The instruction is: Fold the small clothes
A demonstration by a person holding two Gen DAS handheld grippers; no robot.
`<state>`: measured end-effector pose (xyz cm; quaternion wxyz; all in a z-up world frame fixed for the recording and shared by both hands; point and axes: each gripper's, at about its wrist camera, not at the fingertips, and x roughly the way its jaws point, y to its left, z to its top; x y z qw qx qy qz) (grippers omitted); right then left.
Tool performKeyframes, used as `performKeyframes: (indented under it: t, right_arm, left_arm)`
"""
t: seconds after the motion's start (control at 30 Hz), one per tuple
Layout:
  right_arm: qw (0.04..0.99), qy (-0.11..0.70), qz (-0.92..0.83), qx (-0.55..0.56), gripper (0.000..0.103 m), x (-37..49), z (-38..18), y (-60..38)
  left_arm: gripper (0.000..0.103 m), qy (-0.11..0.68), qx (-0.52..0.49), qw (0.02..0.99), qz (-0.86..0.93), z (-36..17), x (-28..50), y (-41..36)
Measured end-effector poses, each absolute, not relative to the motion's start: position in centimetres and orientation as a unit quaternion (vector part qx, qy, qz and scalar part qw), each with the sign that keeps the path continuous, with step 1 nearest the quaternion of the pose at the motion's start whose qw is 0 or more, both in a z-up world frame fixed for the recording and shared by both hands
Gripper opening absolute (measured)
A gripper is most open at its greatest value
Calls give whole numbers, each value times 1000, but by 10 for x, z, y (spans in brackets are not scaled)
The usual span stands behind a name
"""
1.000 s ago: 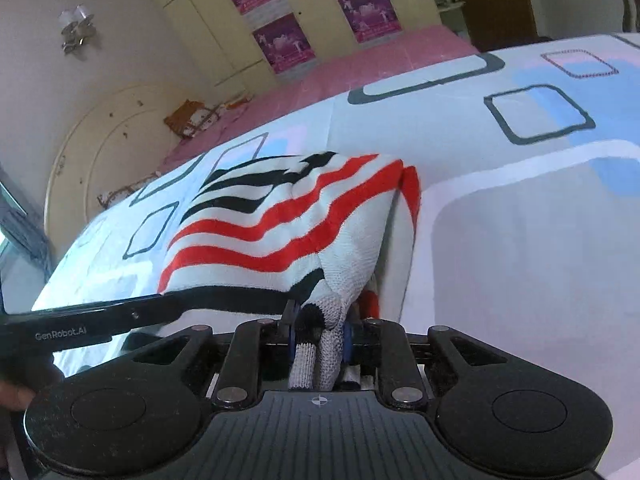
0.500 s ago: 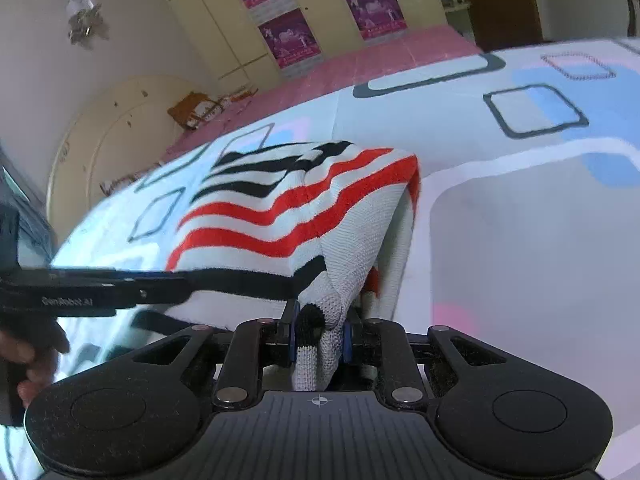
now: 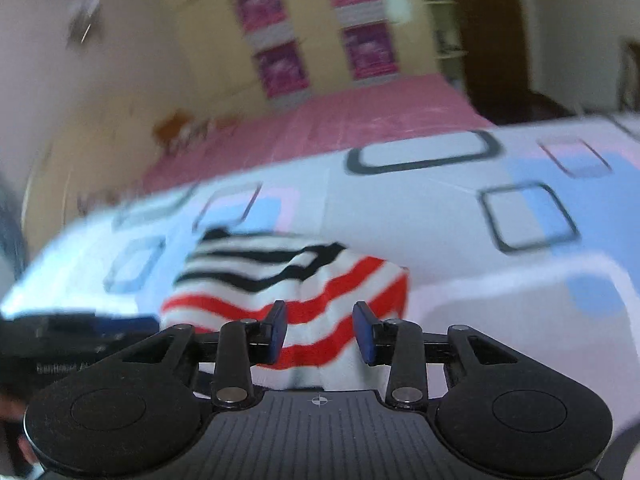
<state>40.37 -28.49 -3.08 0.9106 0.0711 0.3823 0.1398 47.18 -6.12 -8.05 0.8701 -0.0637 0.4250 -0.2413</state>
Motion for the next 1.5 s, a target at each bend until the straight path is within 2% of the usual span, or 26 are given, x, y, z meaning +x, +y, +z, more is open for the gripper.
performKeyframes:
  t: [0.03, 0.1, 0.23, 0.37, 0.5, 0.6, 0.77, 0.9, 1.0, 1.23, 1.3, 1.37, 1.5]
  right_arm:
    - [898, 420, 124, 37, 12, 411, -47, -279]
    - [899, 420, 115, 47, 12, 409, -66, -287]
    - [898, 422, 110, 57, 12, 406, -61, -290]
    - [910, 393, 112, 77, 13, 387, -37, -295]
    - [913, 370, 158, 72, 13, 345, -14, -296]
    - [902, 386, 189, 37, 13, 320, -16, -285]
    - [879, 440, 179, -29, 12, 295, -54, -272]
    - [879, 439, 186, -18, 12, 284, -57, -273]
    - [896, 407, 171, 40, 13, 282, -38, -295]
    - [916, 367, 133, 98, 13, 321, -19, -315]
    - [904, 390, 139, 102, 13, 332, -26, -311]
    - [885, 442, 135, 56, 12, 337, -46, -297]
    - [886, 446, 127, 33, 12, 333, -45, -291]
  left_arm:
    - [42, 427, -44, 870, -241, -84, 470, -69]
    - [42, 422, -21, 876, -232, -85, 467, -79]
    - [42, 414, -15, 878, -238, -84, 463, -78]
    - [37, 388, -49, 885, -252, -71, 444, -55]
    - [37, 365, -52, 892, -261, -56, 400, -46]
    - [37, 380, -43, 887, -258, -60, 377, -50]
    - [36, 412, -28, 877, -247, -87, 363, -57]
    - [35, 415, -26, 876, -245, -87, 364, -54]
    - [34, 385, -53, 888, -246, -68, 359, -41]
    - [34, 365, -101, 899, -220, -59, 402, -36]
    - [34, 377, -96, 893, -225, -65, 411, -46]
    - [36, 412, -82, 880, -225, -78, 416, -55]
    - [36, 424, -98, 873, -219, -78, 422, -51]
